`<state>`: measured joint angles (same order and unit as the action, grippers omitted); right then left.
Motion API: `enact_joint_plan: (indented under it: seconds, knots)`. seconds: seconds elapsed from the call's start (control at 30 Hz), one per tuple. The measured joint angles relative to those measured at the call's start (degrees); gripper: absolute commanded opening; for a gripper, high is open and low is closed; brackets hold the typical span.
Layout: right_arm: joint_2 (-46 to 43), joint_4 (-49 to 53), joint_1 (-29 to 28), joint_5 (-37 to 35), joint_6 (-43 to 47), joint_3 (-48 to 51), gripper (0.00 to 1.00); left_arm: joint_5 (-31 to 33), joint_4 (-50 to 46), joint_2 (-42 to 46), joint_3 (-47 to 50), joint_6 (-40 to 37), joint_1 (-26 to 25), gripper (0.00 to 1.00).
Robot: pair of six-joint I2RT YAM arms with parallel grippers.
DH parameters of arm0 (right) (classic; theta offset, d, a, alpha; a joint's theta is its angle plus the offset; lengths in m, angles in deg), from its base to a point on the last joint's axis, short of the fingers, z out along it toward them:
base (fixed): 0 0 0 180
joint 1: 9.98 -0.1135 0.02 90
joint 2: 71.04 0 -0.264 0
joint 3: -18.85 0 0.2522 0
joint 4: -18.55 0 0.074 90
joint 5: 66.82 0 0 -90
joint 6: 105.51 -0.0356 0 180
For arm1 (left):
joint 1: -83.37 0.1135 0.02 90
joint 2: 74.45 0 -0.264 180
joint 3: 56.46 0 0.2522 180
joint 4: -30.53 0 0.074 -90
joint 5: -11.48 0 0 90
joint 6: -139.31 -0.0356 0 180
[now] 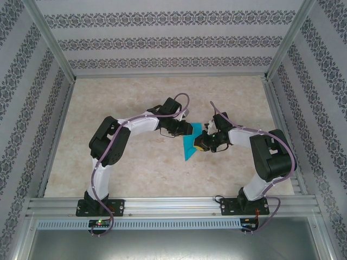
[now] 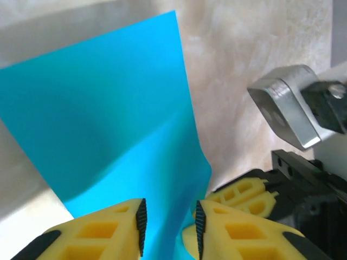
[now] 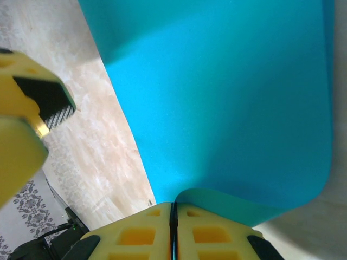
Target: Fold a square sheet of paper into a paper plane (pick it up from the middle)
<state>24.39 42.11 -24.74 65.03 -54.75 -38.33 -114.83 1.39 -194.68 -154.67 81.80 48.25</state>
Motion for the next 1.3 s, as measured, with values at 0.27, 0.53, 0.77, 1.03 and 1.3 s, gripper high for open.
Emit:
enact_joint_plan:
  seconds: [0.27,0.53,0.77,1.03,1.3]
  knots:
    - [0.0,0.0,-0.1,0.0,-0.1,-0.3,0.11,1.4,-4.1,-5.0,-3.4,-2.6,0.0,0.31]
    - [0.0,0.0,-1.0,-0.2,-0.1,-1.0,0.13,1.7,-5.2,-5.6,-4.1,-3.6,0.1,0.31]
    - [0.9,-0.3,-1.5,-0.4,-0.4,-1.7,0.13,1.2,-5.2,-5.7,-4.1,-3.6,0.3,0.31]
    - [1.7,-0.5,-2.0,-0.5,-1.6,-2.1,0.13,0.6,-5.2,-5.7,-4.1,-3.6,0.3,0.31]
    - [2.4,-0.7,-2.7,-1.5,-2.3,-2.7,0.13,0.3,-5.0,-5.7,-3.9,-3.6,0.3,0.32]
